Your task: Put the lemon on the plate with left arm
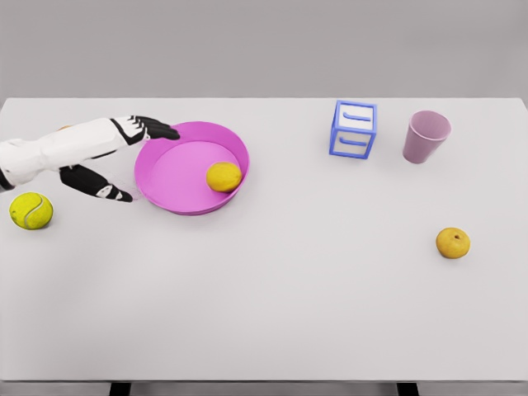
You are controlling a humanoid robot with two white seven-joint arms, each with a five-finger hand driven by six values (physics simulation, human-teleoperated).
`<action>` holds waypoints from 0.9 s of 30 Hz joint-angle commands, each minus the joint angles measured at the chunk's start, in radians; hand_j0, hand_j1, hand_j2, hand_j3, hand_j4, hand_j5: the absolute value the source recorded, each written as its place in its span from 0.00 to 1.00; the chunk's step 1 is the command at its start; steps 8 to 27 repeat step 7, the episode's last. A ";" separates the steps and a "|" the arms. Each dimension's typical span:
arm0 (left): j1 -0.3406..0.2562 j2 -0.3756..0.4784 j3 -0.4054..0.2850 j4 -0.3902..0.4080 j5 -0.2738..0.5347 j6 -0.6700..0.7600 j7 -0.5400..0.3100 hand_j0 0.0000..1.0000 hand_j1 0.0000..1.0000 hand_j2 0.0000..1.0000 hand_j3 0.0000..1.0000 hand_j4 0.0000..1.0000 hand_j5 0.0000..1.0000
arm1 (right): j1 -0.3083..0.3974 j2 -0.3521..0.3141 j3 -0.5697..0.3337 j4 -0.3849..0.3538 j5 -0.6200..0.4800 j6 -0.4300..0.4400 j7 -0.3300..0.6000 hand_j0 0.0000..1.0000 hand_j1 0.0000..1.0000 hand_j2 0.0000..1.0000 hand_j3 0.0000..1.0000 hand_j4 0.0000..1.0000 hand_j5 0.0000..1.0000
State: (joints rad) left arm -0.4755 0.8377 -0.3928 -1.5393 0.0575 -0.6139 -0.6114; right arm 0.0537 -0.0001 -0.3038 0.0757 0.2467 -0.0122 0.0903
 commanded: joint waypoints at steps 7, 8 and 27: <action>0.012 0.046 0.002 -0.001 0.035 0.003 0.001 1.00 1.00 1.00 1.00 1.00 1.00 | 0.000 0.000 0.000 -0.001 0.000 0.000 0.000 1.00 1.00 1.00 1.00 1.00 1.00; 0.012 0.046 0.002 -0.001 0.035 0.003 0.001 1.00 1.00 1.00 1.00 1.00 1.00 | 0.000 0.000 0.000 -0.001 0.000 0.000 0.000 1.00 1.00 1.00 1.00 1.00 1.00; 0.012 0.046 0.002 -0.001 0.035 0.003 0.001 1.00 1.00 1.00 1.00 1.00 1.00 | 0.000 0.000 0.000 -0.001 0.000 0.000 0.000 1.00 1.00 1.00 1.00 1.00 1.00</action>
